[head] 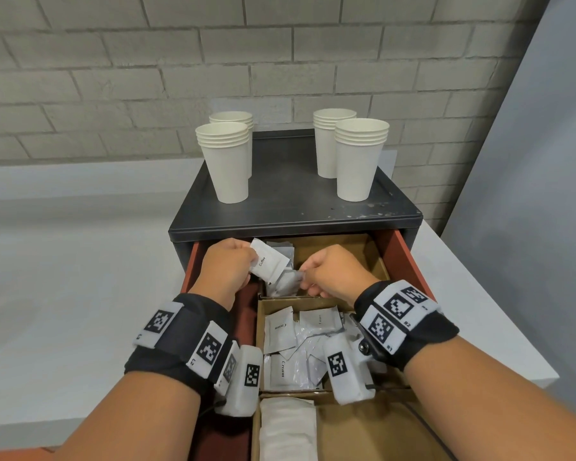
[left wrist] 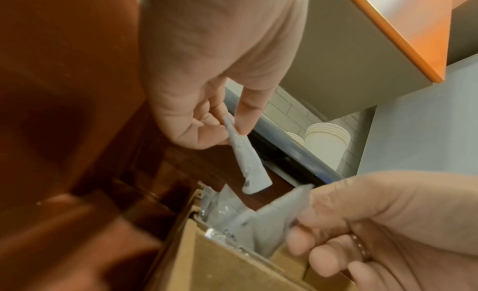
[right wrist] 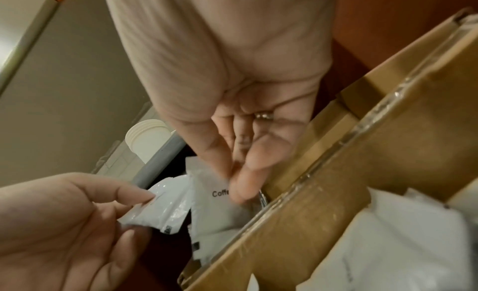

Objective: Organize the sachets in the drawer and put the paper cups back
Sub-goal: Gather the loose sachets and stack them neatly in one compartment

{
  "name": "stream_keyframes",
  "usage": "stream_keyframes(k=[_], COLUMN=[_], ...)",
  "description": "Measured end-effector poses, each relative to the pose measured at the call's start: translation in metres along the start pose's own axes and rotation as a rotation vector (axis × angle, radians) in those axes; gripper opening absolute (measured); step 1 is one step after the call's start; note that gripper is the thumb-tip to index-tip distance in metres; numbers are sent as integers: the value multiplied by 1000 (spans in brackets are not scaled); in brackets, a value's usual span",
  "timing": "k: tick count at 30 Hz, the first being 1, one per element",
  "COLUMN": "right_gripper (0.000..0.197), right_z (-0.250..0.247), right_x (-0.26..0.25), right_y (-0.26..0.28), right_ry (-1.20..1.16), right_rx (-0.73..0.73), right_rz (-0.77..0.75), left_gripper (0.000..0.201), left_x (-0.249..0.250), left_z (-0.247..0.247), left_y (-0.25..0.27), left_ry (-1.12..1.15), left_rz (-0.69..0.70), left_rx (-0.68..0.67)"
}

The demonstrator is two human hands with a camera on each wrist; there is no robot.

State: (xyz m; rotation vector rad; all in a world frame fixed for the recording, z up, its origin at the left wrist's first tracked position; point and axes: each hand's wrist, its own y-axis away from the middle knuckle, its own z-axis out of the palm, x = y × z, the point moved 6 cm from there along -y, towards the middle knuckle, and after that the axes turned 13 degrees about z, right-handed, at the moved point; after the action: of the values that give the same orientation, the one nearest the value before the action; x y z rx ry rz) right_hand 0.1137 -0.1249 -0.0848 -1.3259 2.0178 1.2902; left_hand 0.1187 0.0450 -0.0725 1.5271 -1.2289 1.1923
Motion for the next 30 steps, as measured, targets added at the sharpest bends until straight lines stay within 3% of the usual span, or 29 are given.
stream_keyframes(k=[6, 13, 20, 25, 30], right_gripper=[13, 14, 19, 16, 23], right_z=[-10, 16, 11, 14, 13], right_x=[-8, -8, 2, -1, -1], right_y=[-3, -7, -20, -17, -21], right_ry=[155, 252, 248, 167, 160], right_rx=[231, 110, 177, 145, 119], right_rz=[-198, -191, -76, -128, -93], left_gripper=[20, 17, 22, 15, 20], left_x=[1, 3, 9, 19, 12], left_z=[2, 4, 6, 23, 23], left_y=[1, 1, 3, 17, 12], left_ry=[1, 29, 57, -165, -282], left_rz=[44, 71, 151, 322, 320], left_rx=[-40, -30, -75, -286, -270])
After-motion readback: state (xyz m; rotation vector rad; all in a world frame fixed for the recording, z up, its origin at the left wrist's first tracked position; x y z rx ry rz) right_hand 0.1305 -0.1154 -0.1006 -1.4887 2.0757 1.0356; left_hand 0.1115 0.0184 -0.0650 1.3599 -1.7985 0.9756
